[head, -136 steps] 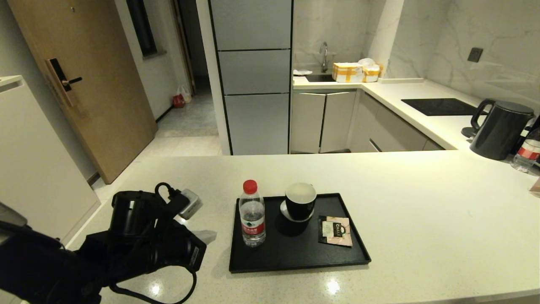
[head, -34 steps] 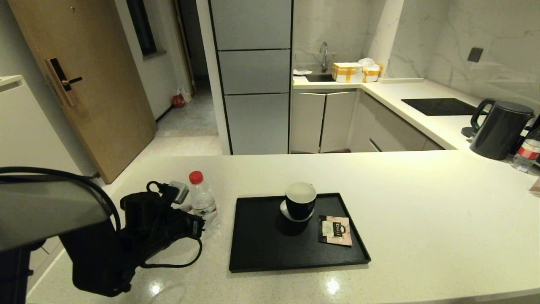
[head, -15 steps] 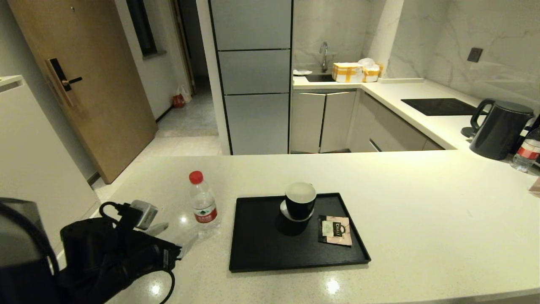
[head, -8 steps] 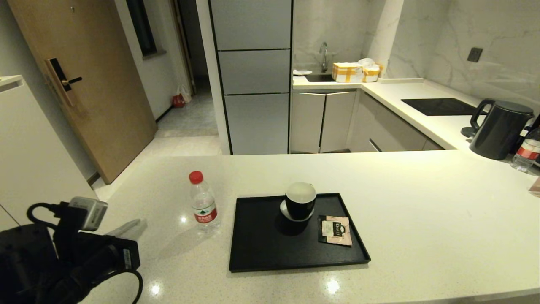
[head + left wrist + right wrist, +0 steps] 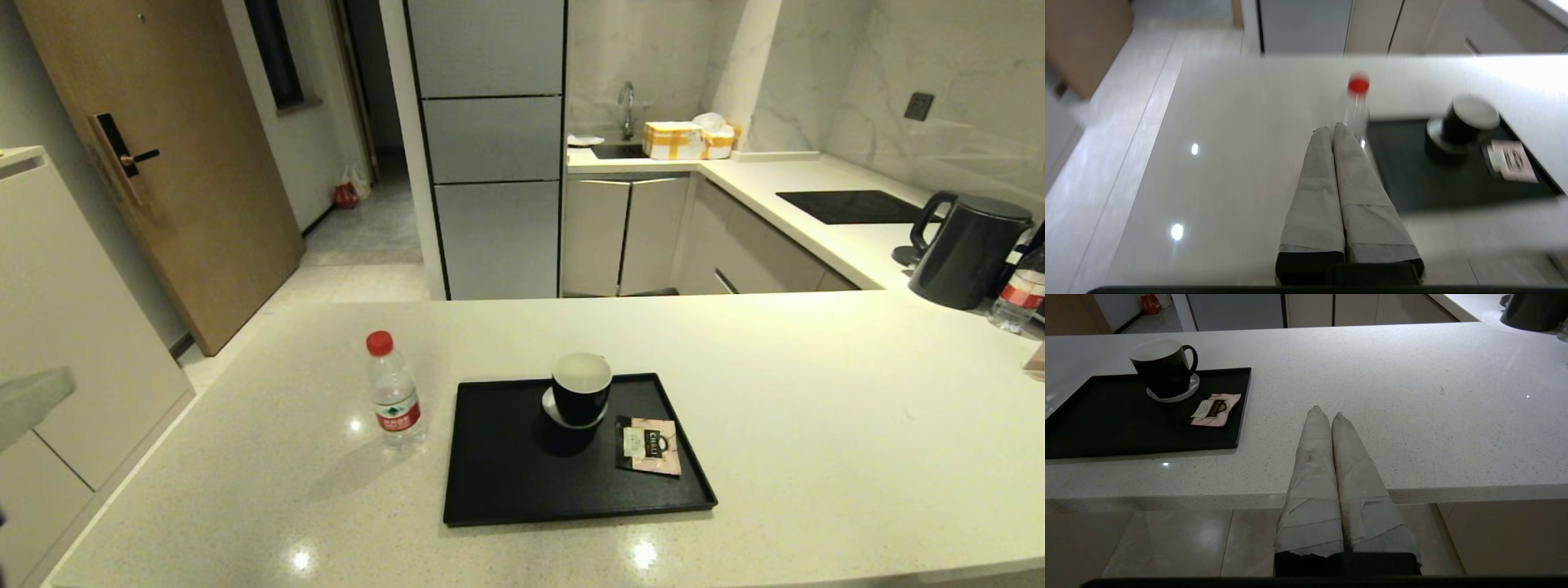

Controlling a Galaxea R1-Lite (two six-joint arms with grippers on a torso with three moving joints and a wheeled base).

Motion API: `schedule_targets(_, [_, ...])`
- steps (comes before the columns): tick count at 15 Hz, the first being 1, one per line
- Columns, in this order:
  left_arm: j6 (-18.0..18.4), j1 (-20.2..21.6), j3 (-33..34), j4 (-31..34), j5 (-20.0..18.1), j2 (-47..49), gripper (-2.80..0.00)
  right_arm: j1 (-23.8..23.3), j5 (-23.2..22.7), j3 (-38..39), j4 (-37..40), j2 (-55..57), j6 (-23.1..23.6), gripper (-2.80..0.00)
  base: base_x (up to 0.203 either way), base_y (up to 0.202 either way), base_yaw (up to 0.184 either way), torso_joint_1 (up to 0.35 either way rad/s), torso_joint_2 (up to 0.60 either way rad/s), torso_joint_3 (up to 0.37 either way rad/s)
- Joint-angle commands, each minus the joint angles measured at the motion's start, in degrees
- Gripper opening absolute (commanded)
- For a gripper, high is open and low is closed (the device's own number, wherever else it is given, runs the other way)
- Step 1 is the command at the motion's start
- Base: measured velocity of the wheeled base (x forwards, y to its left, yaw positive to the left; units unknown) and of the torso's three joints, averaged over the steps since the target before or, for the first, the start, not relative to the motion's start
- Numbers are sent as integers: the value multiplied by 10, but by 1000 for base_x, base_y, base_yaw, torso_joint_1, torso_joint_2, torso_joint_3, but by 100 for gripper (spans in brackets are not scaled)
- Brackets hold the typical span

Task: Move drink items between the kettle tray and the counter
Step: Pick up the tea bag

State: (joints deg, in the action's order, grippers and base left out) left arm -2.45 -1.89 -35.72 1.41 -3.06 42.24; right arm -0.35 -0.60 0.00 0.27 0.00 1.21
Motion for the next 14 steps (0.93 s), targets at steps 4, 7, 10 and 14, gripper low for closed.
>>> schedule_targets(4, [-13,10,-62,420,15,-291,-280,0,0,1,0,0,0,-280,0,0,0,0,0,0])
schedule_targets(7, [-6,11,-29,472,15,-414,-280,0,0,1,0,0,0,-280,0,0,0,0,0,0])
schedule_targets(10, [-17,13,16,474,23,-422,-280,0,0,1,0,0,0,-280,0,0,0,0,0,0])
schedule_targets(14, [0,13,206,221,53,-422,-280,0,0,1,0,0,0,-280,0,0,0,0,0,0])
